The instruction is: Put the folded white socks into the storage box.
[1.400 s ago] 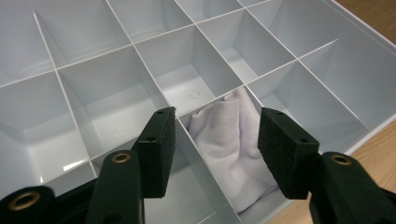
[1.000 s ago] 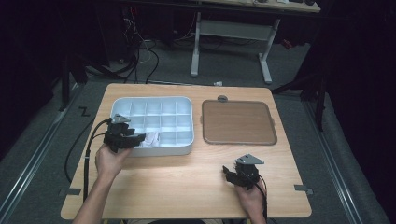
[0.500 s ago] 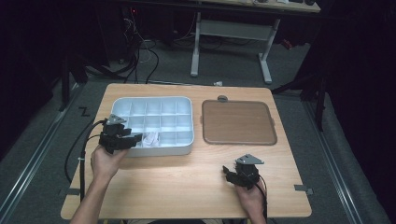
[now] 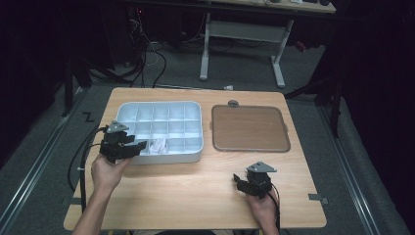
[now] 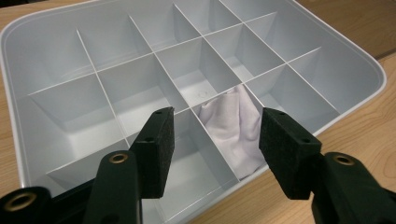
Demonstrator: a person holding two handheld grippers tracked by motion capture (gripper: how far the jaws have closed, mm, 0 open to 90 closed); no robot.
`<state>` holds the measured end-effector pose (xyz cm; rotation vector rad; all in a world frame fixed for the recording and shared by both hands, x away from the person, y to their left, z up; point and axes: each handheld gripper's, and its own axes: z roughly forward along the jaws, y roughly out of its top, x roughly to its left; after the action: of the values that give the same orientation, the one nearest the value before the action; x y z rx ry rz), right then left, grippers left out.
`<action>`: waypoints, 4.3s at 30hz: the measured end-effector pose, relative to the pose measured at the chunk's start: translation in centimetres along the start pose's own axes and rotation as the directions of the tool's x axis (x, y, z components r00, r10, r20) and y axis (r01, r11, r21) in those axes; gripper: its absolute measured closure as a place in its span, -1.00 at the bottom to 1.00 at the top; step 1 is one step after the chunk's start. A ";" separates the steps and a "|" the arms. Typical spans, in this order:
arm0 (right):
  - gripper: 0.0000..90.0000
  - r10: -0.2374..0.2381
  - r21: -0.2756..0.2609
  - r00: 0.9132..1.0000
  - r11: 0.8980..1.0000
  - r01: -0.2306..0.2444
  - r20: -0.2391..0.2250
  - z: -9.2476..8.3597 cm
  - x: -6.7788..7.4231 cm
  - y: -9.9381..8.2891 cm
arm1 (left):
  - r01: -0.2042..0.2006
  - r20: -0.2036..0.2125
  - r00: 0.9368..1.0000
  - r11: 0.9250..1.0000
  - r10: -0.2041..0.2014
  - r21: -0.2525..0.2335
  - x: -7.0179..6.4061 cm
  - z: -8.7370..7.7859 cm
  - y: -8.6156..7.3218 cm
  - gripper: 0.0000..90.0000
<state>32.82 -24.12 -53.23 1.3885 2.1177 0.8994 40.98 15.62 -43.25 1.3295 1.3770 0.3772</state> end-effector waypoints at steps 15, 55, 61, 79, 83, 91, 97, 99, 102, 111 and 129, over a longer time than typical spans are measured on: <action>-0.16 -0.002 -0.001 1.000 1.000 0.002 0.000 0.0 0.0 0.0 | 0.003 0.008 1.000 1.000 -0.003 -0.014 -0.1 -1.3 0.3 0.01; -0.16 -0.001 0.001 1.000 1.000 0.001 0.000 0.0 0.0 0.0 | 0.055 0.033 0.998 0.997 -0.053 -0.056 0.4 -5.0 -0.1 -0.02; -0.16 -0.001 0.000 1.000 1.000 0.001 0.000 0.0 0.0 0.0 | 0.062 0.031 0.998 0.996 -0.060 -0.062 0.7 -5.3 -0.5 -0.02; -0.16 -0.001 0.000 1.000 1.000 0.001 0.000 0.0 0.0 0.0 | 0.078 0.035 0.997 0.993 -0.076 -0.083 1.2 -6.4 -1.2 -0.02; -0.16 -0.001 0.000 1.000 1.000 0.001 0.000 0.0 0.0 0.0 | 0.084 0.037 0.996 0.993 -0.081 -0.086 1.2 -6.5 -1.3 -0.02; -0.16 -0.001 0.001 1.000 1.000 0.001 0.001 0.0 0.0 0.0 | 0.089 0.036 0.996 0.992 -0.086 -0.086 1.2 -6.6 -1.6 -0.02; -0.16 -0.001 0.001 1.000 1.000 0.001 0.000 0.0 0.0 0.0 | 0.096 0.035 0.995 0.992 -0.093 -0.085 1.3 -6.8 -1.9 -0.02; -0.16 -0.001 0.000 1.000 1.000 0.001 0.000 0.0 0.0 0.0 | 0.092 0.034 0.995 0.992 -0.090 -0.081 1.4 -6.8 -2.1 -0.02; -0.16 -0.002 0.000 1.000 1.000 0.002 0.000 0.0 0.0 0.0 | 0.107 0.037 0.994 0.991 -0.104 -0.084 1.5 -6.8 -2.4 -0.01; -0.17 -0.001 0.001 1.000 1.000 0.001 0.000 0.0 0.0 0.0 | 0.115 0.031 0.993 0.991 -0.113 -0.073 1.7 -6.7 -3.2 -0.01; -0.17 -0.003 0.000 1.000 1.000 0.003 0.000 0.0 0.0 0.0 | 0.138 0.024 0.990 0.988 -0.137 -0.063 2.1 -6.7 -4.4 -0.01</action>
<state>32.79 -24.09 -53.23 1.3853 2.1188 0.8988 33.85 18.94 -45.71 1.1752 1.4198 0.3119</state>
